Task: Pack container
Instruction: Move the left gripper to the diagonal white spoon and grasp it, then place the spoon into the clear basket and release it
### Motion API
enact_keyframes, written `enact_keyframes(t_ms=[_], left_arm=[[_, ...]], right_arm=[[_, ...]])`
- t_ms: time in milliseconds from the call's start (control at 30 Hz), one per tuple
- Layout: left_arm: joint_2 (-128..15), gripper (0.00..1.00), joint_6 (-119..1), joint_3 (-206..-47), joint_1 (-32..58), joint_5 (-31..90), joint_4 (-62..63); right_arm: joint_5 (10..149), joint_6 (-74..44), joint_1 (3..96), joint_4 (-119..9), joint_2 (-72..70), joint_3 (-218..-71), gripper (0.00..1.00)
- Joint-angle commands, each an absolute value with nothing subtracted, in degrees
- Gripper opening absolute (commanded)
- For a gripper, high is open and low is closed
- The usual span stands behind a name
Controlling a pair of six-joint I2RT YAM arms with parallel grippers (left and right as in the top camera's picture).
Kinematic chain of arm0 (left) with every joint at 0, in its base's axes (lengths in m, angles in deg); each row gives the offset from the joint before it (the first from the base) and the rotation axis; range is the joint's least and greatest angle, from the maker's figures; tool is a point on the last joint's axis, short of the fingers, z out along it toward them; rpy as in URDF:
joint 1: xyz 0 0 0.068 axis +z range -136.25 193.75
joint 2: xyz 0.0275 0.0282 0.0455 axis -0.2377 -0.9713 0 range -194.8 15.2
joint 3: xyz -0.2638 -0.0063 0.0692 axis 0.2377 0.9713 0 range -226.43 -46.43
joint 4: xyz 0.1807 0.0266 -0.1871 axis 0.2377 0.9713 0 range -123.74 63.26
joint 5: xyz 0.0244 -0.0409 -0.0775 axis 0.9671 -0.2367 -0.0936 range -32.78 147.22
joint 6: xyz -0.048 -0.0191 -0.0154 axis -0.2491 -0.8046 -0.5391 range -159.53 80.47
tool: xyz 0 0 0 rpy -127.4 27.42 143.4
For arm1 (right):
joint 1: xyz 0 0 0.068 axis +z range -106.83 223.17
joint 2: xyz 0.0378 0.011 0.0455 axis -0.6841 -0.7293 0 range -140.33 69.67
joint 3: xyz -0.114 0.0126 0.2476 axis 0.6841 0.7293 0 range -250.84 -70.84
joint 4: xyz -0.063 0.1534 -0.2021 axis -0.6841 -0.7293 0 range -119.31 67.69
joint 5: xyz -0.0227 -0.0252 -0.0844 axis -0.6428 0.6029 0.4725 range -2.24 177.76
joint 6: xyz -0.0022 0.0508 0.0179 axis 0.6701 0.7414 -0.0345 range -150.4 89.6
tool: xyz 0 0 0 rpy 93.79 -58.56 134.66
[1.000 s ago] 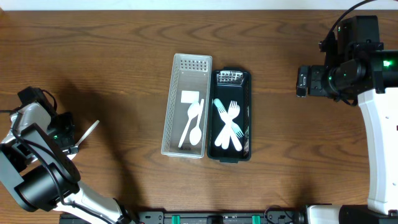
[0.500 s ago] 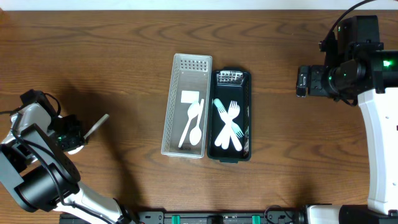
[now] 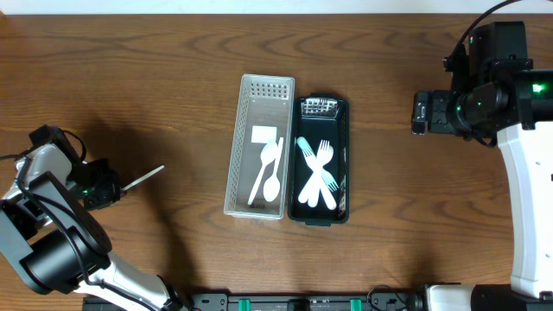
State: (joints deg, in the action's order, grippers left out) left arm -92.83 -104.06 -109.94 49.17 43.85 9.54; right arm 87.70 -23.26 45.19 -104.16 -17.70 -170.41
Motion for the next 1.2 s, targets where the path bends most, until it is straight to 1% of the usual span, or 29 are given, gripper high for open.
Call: enact_keyframes(t_ms=[0,200,333,467,600,700,833,933,1033,1167], left_arm=[[-97.8,0.05,-98.6,-107.1,48.7,44.2,7.9],[-94.0,0.06,-87.9,-109.3,48.4,44.8,7.9],[-85.5,0.06,-85.5,-109.3,46.3,46.8,8.5],[-74.2,0.06,-80.1,-109.5,40.8,48.3,8.8],[-62.9,0.06,-70.6,-111.2,30.9,48.2,11.1],[-57.1,0.06,-61.9,-113.1,22.0,48.3,13.3],[-52.9,0.06,-51.7,-114.7,9.6,48.3,13.2],[-52.5,0.06,-43.9,-114.9,0.6,52.0,11.7],[-54.8,0.06,-37.3,-114.9,-6.1,52.7,10.1],[-60.8,0.06,-35.0,-114.9,-11.1,54.1,7.6]], right_arm=[[87.5,-23.8,44.9,-104.2,-17.7,-170.1,0.94],[87.5,-23.8,44.9,-103.9,-17.7,-170.1,0.94],[87.5,-23.8,44.9,-103.5,-17.7,-170.1,0.94],[87.5,-23.8,44.9,-103.4,-17.7,-170.1,0.94],[87.5,-23.8,44.9,-103.3,-17.7,-170.1,0.94],[87.5,-23.8,44.9,-103.3,-17.7,-170.1,0.94],[87.5,-23.8,44.9,-103.3,-17.7,-170.1,0.94],[87.5,-23.8,44.9,-103.4,-17.7,-170.1,0.94],[87.5,-23.8,44.9,-103.4,-17.7,-170.1,0.94],[87.5,-23.8,44.9,-103.6,-17.7,-170.1,0.94]])
